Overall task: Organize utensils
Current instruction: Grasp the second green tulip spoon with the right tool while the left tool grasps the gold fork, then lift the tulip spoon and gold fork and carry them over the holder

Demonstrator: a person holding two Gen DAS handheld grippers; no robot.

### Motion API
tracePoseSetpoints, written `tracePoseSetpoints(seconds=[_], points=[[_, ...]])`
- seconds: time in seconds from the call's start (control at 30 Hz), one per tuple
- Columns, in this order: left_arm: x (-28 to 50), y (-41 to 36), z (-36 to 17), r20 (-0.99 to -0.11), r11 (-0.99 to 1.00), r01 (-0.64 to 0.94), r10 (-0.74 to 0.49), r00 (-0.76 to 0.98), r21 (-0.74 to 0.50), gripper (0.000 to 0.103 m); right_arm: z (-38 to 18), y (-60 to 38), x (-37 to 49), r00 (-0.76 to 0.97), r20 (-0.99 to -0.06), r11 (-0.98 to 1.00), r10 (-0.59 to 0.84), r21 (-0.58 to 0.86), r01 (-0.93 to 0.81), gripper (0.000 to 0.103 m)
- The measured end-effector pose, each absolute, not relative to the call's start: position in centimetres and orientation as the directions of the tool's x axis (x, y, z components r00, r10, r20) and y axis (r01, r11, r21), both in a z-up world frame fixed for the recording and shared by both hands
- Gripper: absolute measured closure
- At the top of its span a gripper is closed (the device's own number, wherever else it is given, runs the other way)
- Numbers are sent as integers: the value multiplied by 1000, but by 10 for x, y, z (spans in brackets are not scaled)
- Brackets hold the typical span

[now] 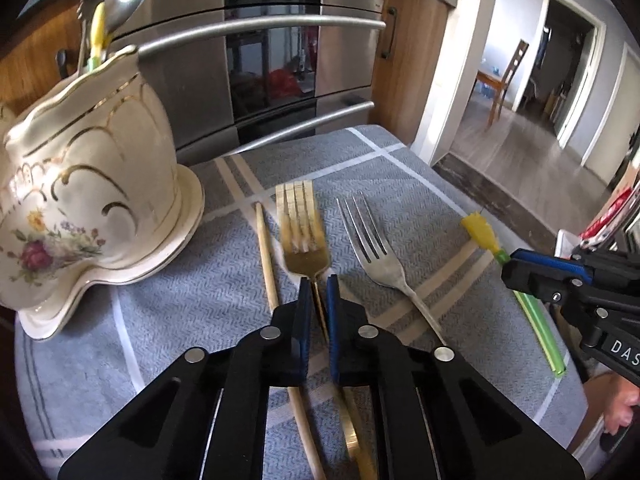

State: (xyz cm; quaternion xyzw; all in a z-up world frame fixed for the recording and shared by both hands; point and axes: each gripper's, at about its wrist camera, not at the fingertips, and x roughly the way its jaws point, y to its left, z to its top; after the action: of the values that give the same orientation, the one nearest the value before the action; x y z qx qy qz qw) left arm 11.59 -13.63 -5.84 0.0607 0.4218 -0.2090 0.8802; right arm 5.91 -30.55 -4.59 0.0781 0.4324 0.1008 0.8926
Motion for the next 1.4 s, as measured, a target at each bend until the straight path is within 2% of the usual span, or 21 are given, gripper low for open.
tracePoseSetpoints(seconds=[0.53, 0.97, 1.4], points=[[88, -112, -24, -660, 868, 478, -437, 611, -133, 98, -38, -298, 60, 654, -710, 963, 263, 232, -135, 94], [91, -101, -21, -649, 870, 465, -452, 612, -167, 98, -37, -286, 61, 665, -698, 963, 267, 218, -157, 94], [62, -60, 27, -509, 850, 488, -514, 690, -197, 98, -14, -261, 63, 739, -596, 949, 313, 223, -222, 94]])
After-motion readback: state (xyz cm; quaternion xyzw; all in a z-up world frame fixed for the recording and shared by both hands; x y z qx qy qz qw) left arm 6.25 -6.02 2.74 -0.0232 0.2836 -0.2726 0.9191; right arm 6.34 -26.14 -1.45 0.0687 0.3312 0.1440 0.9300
